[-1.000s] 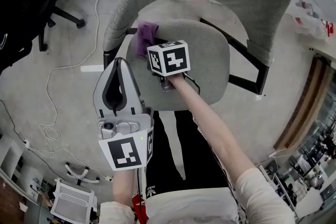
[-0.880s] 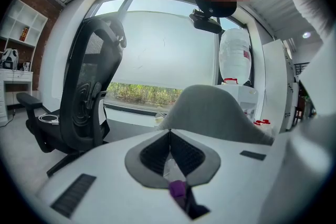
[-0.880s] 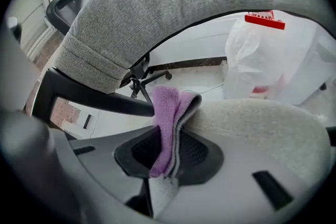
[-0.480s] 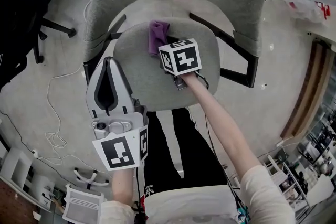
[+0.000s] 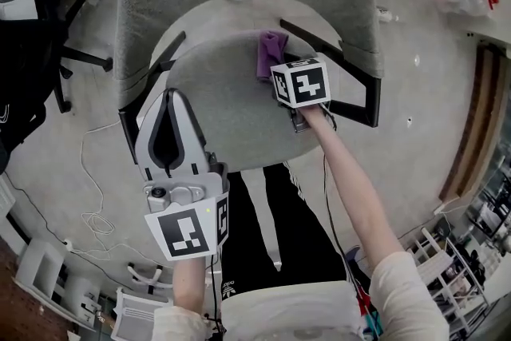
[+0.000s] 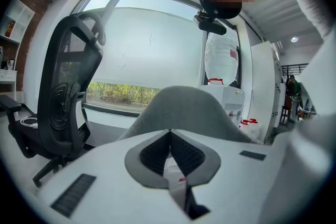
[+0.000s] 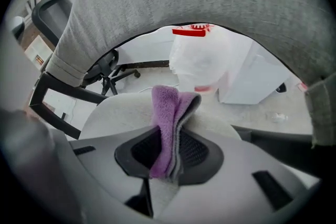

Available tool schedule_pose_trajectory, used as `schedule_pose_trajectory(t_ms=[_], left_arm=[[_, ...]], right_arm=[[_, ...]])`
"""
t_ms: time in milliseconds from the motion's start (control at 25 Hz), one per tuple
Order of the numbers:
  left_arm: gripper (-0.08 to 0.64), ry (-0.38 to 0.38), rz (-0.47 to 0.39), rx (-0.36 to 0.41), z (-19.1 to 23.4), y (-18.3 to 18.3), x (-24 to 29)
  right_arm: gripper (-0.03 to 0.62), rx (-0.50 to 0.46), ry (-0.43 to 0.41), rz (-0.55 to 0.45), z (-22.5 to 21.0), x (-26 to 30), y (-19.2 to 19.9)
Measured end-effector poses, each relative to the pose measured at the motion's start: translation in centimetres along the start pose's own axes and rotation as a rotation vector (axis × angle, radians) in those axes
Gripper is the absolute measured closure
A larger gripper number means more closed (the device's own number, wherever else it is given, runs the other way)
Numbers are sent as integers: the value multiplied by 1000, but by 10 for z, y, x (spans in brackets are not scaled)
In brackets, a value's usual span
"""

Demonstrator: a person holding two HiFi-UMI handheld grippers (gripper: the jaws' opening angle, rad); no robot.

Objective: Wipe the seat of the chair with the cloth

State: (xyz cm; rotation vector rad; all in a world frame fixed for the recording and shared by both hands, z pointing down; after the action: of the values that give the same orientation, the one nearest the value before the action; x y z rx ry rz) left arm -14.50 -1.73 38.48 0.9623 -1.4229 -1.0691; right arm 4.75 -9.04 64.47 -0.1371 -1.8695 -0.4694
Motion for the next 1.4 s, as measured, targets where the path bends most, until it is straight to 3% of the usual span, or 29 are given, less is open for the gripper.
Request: schedule_pose_trajectory(t_ms=[200,480,880,1040,1200,1400], left_arm=[[548,14,2,12,-5,-2,2],[548,22,4,17,-11,-1,2],[548,27,7,27,-17,-3,-2],[548,11,10,24,-13,-1,-5],[548,-10,11,18,-5,1,-8],[547,-53,10,12,13,2,-18]], right_arm=[[500,43,64,-8,-41,-14,1],[500,17,170,-8,-80,-28,2],[500,-54,296,-2,-89,-37,3],[500,-45,290,-11,-90,-35,2],[500,30,281,-26,-92,-40,1],[500,82,186,-126,-63,-65,-17]])
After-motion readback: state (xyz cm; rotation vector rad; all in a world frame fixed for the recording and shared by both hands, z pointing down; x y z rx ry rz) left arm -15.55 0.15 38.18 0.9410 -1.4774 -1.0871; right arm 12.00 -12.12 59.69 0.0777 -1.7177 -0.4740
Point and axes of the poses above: the fingertips, and each gripper's own axes: x forward along the fingers, z to its left, y out of its underside, the point moved 2 cm from there along -x, backward along the fingers, and after that the axes turned 11 degrees about x, right-handed, at the moved point
